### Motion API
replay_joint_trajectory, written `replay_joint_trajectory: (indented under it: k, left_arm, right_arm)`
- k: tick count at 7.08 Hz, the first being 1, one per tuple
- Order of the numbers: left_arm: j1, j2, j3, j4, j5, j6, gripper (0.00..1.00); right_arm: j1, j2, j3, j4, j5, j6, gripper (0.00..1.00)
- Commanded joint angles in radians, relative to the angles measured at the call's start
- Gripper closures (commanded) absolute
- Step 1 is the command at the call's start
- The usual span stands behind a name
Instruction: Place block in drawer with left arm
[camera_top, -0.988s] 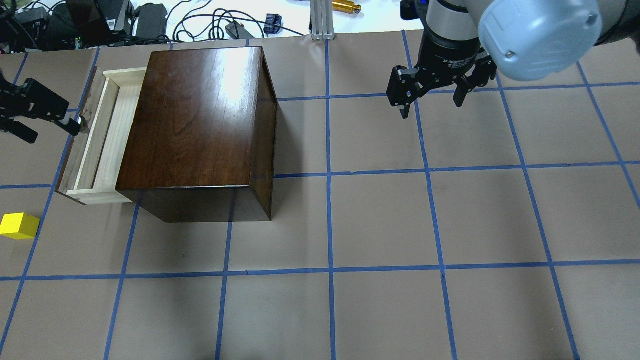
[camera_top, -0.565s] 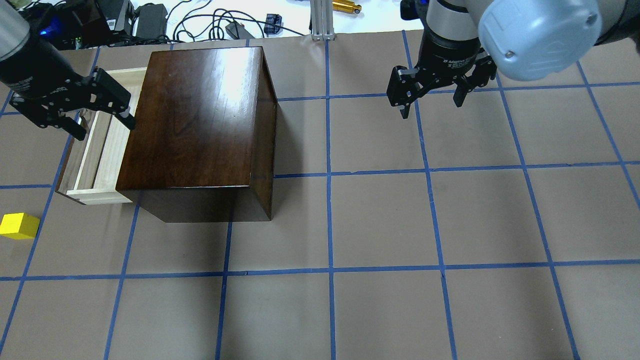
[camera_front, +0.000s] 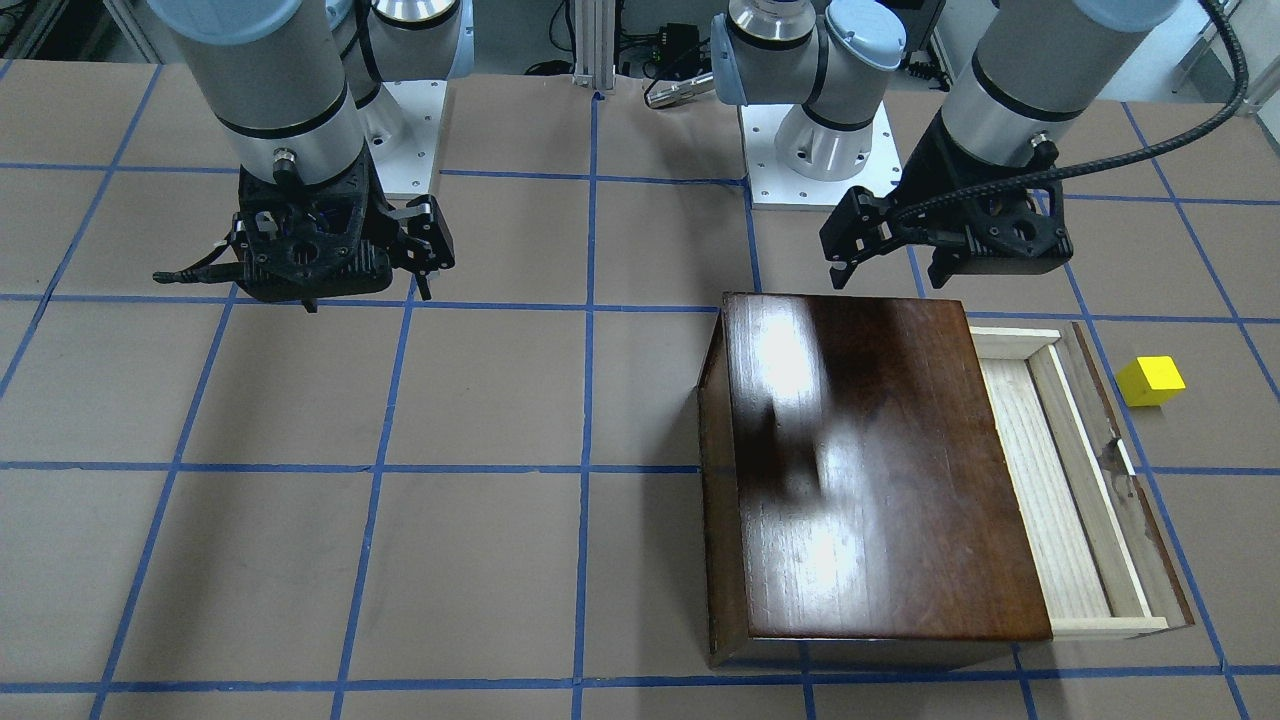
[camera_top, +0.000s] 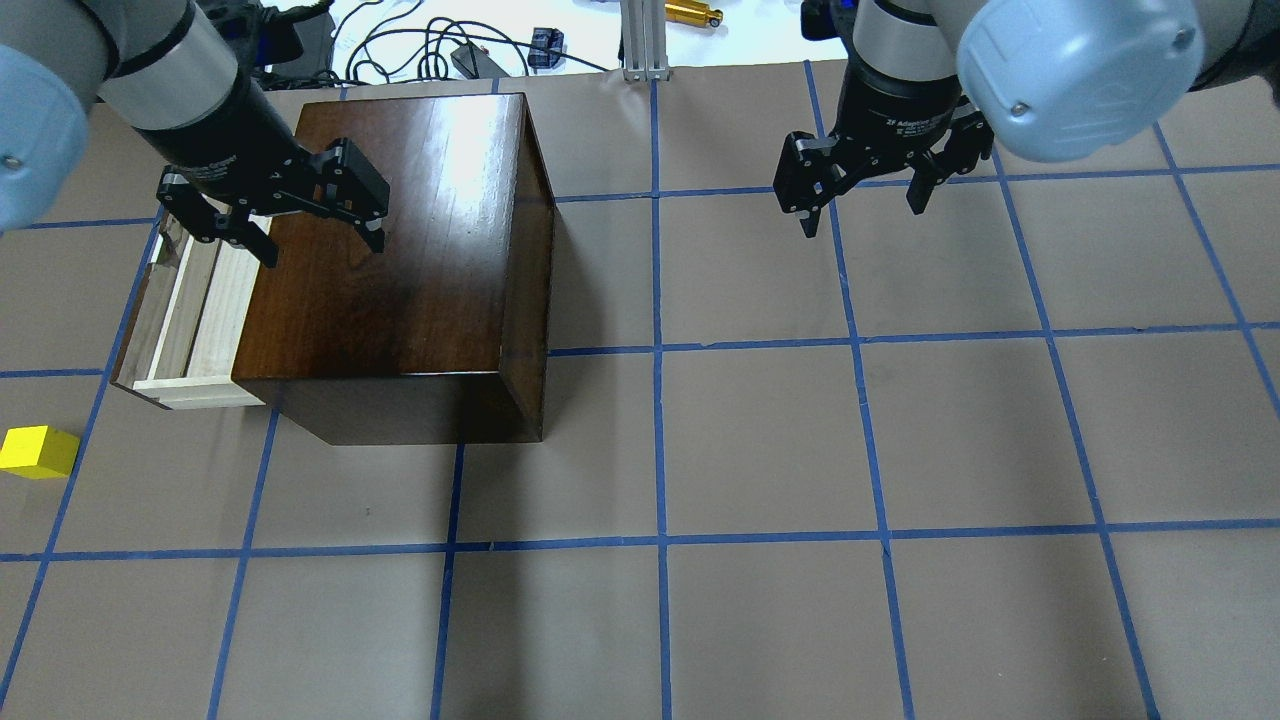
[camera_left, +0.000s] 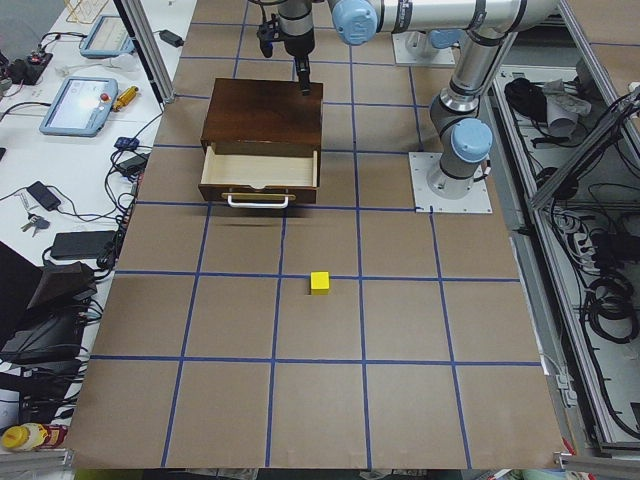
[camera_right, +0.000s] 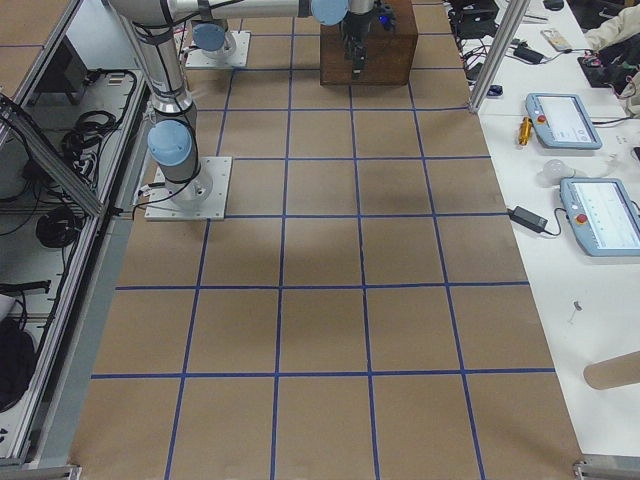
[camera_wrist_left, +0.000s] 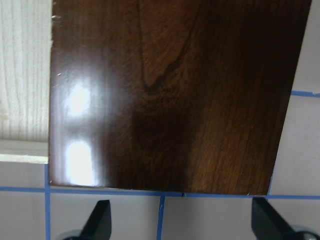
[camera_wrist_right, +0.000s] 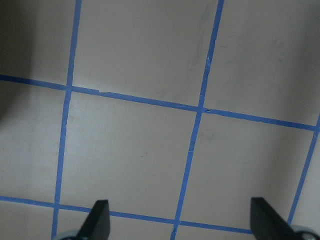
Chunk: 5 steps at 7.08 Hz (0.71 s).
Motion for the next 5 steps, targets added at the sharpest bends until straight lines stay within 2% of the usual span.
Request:
replay_joint_trajectory:
  k: [1,5]
  left_arm:
    - [-0.019,-0.014,0.009,0.056,0.024,-0.007,0.00]
    - [-0.016,-0.020,0.045,0.012,0.025,-0.010,0.00]
  right_arm:
    - [0.000,0.000,0.000,0.000,-0.001,0.000,0.00]
    - [0.000,0.000,0.000,0.000,0.000,0.000,0.00]
